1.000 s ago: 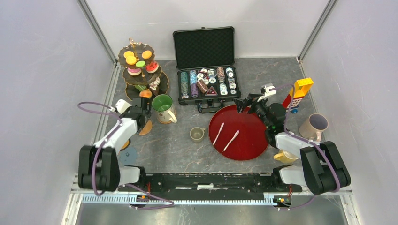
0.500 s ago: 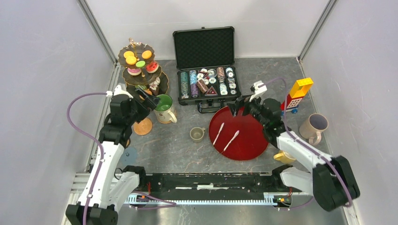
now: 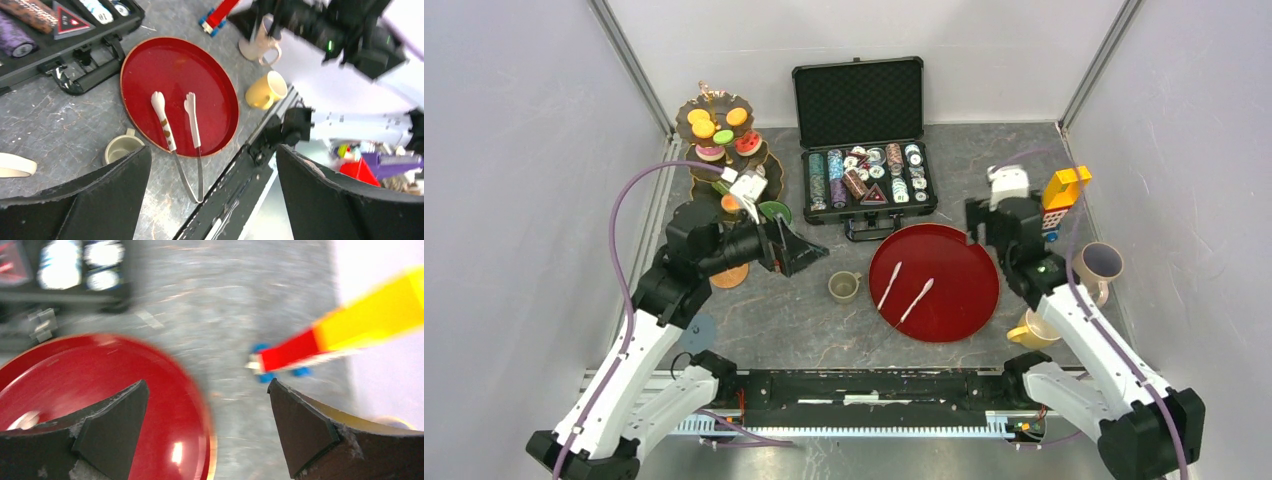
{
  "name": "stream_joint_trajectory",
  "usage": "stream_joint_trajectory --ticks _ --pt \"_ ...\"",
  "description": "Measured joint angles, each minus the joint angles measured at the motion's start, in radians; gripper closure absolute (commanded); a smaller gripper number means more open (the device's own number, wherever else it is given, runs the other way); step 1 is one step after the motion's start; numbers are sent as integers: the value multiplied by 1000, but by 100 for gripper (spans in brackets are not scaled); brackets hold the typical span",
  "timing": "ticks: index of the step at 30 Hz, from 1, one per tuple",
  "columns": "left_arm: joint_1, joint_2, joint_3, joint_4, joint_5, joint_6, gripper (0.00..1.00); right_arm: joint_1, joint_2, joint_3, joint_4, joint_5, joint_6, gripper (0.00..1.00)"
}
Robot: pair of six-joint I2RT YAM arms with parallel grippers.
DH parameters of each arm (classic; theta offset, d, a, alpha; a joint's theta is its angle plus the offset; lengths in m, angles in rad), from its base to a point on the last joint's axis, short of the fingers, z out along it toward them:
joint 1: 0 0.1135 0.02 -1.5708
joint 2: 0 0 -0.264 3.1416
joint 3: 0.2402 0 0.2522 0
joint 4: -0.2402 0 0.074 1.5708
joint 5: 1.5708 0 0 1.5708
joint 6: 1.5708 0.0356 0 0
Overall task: Serve the afternoon tea
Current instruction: Move the coaster to the center of the board, then pick up the cup at the center of the board.
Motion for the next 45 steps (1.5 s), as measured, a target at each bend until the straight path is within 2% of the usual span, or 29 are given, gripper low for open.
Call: stream_joint_trajectory --ticks 3,6,13,17,25,34,42,45 --pt "-57 -14 -19 -10 -18 65 0 -130 45 104 -76 122 5 2" --pt "-67 -16 -54 -33 -36 118 0 -250 93 159 -113 172 23 2" --pt "-180 -64 -73 -124 -139 208 0 -555 158 158 -143 48 90 10" --pt "-232 -90 -73 -134 -168 228 0 -674 163 144 -146 6 108 13" --pt "-314 -112 -73 -141 -183 246 0 -703 208 113 -132 -16 110 25" --pt "-360 -140 -73 -142 -209 246 0 -711 316 59 -87 10 89 41" --pt "-380 -149 -73 -144 -224 246 0 -716 336 8 17 45 63 62" --pt "-382 -149 -73 -146 -225 246 0 -716 336 -1 30 42 57 74"
